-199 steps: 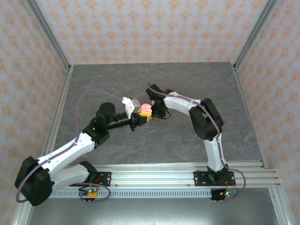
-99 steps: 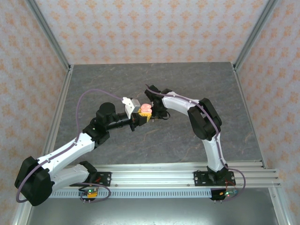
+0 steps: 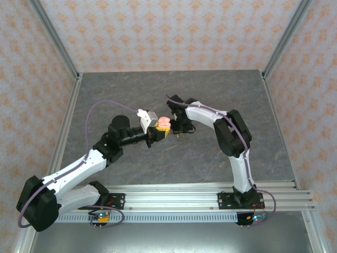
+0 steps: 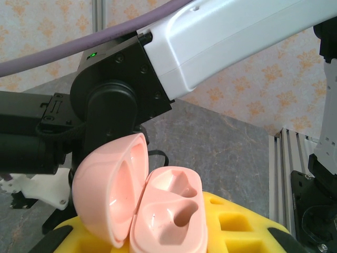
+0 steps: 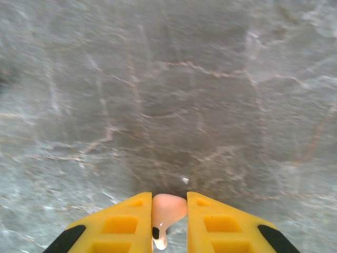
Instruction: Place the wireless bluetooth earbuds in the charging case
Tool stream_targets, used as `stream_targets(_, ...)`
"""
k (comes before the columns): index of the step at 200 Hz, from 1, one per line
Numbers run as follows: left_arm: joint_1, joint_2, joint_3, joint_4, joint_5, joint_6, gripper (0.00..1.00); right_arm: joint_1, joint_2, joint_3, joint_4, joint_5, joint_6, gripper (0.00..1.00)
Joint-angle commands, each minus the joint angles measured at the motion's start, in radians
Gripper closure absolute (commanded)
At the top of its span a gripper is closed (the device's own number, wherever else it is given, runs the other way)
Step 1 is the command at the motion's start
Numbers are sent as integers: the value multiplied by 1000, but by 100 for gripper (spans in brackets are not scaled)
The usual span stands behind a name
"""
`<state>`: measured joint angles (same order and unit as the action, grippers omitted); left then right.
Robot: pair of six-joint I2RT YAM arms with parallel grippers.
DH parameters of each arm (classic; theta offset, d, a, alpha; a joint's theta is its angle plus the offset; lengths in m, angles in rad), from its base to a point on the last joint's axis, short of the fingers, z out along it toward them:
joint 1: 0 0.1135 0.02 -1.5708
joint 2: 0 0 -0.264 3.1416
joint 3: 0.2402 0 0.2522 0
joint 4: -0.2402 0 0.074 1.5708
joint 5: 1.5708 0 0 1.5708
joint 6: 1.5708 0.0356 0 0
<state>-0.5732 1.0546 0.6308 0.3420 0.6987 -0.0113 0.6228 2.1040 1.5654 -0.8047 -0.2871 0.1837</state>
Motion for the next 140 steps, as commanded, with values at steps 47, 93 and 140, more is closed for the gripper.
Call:
stream_targets(47, 13, 22, 18, 5, 27, -21, 92, -22, -11, -1, -107, 41, -117, 70)
stream_targets(93, 12, 24, 28, -7, 27, -20, 92, -23, -22, -17, -43, -11, -28, 56)
stream_targets(140, 13, 26, 33, -16, 26, -16, 92, -19, -19, -33, -5, 7, 34, 57)
